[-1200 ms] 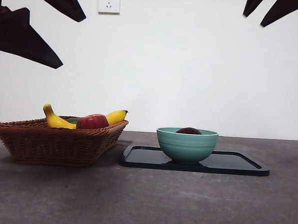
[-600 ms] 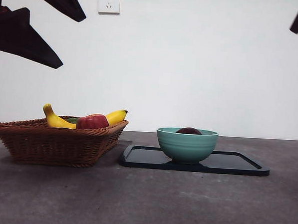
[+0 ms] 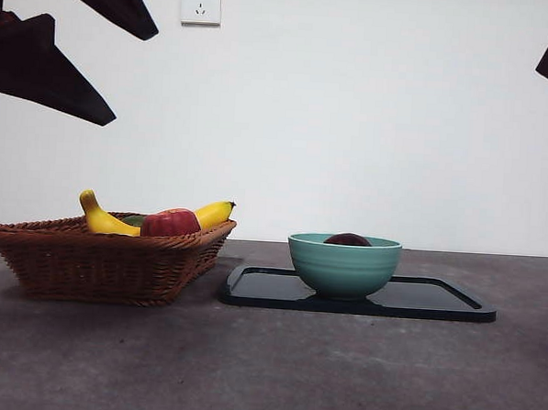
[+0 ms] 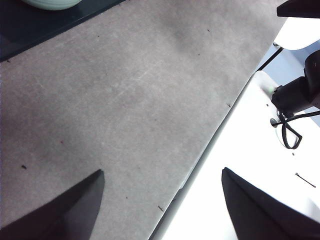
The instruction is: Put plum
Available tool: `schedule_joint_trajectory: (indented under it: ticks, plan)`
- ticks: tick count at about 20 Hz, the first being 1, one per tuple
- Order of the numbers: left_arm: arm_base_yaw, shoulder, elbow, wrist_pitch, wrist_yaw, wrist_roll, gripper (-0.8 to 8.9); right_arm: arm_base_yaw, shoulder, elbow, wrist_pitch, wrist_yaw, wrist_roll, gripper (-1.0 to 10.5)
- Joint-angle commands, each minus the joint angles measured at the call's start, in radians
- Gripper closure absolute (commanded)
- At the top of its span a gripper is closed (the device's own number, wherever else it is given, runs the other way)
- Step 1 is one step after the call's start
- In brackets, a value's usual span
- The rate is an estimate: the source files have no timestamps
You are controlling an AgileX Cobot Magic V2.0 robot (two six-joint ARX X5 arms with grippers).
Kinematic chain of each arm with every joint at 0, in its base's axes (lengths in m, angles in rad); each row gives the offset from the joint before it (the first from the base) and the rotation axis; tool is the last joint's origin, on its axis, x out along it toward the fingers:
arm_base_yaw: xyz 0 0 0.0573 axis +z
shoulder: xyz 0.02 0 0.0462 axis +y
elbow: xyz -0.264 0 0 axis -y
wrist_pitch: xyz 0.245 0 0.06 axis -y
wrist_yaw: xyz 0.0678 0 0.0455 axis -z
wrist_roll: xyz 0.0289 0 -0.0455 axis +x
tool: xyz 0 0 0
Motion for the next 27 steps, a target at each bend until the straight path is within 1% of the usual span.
schedule_joint_trajectory:
  ticks: [1, 12, 13, 15, 17, 21, 24, 27]
  plan:
    - [-0.006, 0.006, 0.008, 0.004, 0.003, 0.002, 4.40, 0.005, 0.003, 0.005, 0.008, -0.003, 0.000, 7.5]
    - [-0.006, 0.006, 0.008, 0.009, 0.003, 0.000, 4.41, 0.005, 0.003, 0.005, 0.007, -0.003, 0.003, 7.5]
    - [-0.006, 0.006, 0.008, 0.027, 0.003, -0.013, 4.45, 0.005, 0.003, 0.005, 0.007, -0.003, 0.003, 7.5]
    - [-0.007, 0.008, 0.013, 0.095, -0.009, -0.079, 4.66, 0.005, 0.003, 0.005, 0.007, -0.003, 0.003, 7.4]
    - [-0.011, 0.017, 0.032, 0.161, -0.066, -0.143, 4.77, 0.005, 0.003, 0.005, 0.007, -0.003, 0.003, 7.5]
    - [-0.032, 0.103, 0.154, 0.161, -0.154, -0.172, 4.64, 0.005, 0.003, 0.005, 0.009, -0.003, 0.003, 7.4]
    - [-0.039, 0.229, 0.287, 0.161, -0.162, -0.196, 4.65, 0.005, 0.003, 0.005, 0.009, -0.003, 0.003, 7.5]
    - [-0.040, 0.391, 0.459, 0.152, -0.175, -0.206, 4.65, 0.005, 0.003, 0.005, 0.009, -0.003, 0.008, 7.4]
